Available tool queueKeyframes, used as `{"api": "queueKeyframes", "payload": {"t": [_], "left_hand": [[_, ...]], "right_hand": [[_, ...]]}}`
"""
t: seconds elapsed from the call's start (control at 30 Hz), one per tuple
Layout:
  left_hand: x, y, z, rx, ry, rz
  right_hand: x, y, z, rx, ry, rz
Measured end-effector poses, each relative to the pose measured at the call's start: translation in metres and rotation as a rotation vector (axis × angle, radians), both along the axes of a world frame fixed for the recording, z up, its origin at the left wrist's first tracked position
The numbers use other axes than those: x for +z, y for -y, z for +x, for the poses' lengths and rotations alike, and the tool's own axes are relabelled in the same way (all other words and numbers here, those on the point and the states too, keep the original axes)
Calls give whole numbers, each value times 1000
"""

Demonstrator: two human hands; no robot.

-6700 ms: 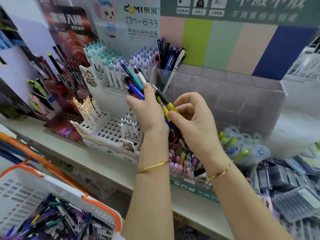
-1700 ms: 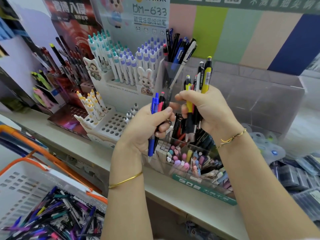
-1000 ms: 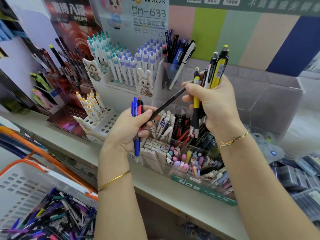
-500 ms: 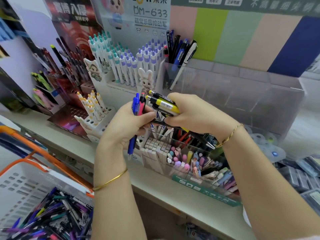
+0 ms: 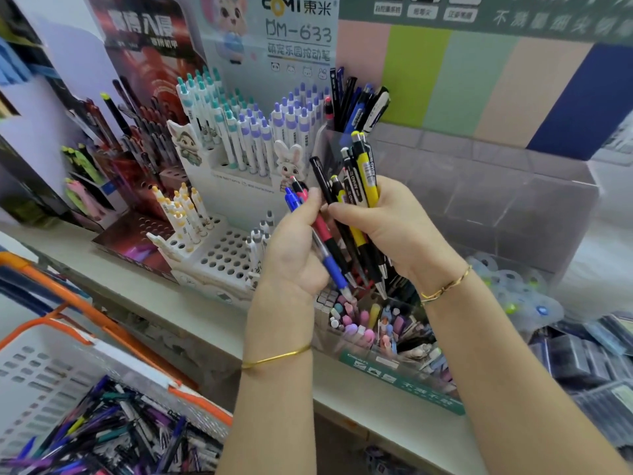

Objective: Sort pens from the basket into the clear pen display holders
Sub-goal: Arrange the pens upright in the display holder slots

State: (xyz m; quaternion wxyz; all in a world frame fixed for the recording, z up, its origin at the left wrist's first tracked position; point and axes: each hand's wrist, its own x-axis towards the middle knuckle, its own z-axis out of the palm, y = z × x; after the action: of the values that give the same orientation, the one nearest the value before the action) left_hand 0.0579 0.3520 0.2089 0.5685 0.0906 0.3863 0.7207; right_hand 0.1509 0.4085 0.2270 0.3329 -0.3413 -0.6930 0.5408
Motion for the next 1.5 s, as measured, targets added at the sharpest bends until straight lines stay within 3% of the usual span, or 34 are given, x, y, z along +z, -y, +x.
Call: {"api": "queueKeyframes", "payload": {"t": [0.17, 0.33, 0.43, 0.53, 0.63, 0.7, 0.9, 1.0, 1.13, 1.37, 1.5], "left_hand": [[3, -3, 11, -57, -1, 50], [5, -7, 20, -124, 54, 40], [3, -8, 21, -169, 42, 35], [2, -10, 25, -176, 0, 34], [0, -13, 30, -151, -22, 65], [0, -15, 31, -170, -23, 74], [1, -21, 33, -208, 5, 75], [5, -23, 39, -188, -15, 87], [8, -27, 47, -132, -77, 112], [13, -29, 49, -58, -138, 184], [17, -29, 45, -12, -239, 200]], "right_hand": [[-2, -2, 1, -24, -8, -31], [-6, -5, -1, -182, 124, 148], [-4, -7, 0, -231, 102, 116], [-2, -14, 1, -206, 64, 27], [-1, -19, 3, -125, 88, 63], [1, -21, 5, -106, 190, 113], [7, -29, 16, -136, 737, 395], [12, -26, 18, -143, 810, 404], [13, -28, 20, -92, 687, 361], [22, -32, 24, -90, 229, -84], [23, -34, 27, -71, 78, -19]]}}
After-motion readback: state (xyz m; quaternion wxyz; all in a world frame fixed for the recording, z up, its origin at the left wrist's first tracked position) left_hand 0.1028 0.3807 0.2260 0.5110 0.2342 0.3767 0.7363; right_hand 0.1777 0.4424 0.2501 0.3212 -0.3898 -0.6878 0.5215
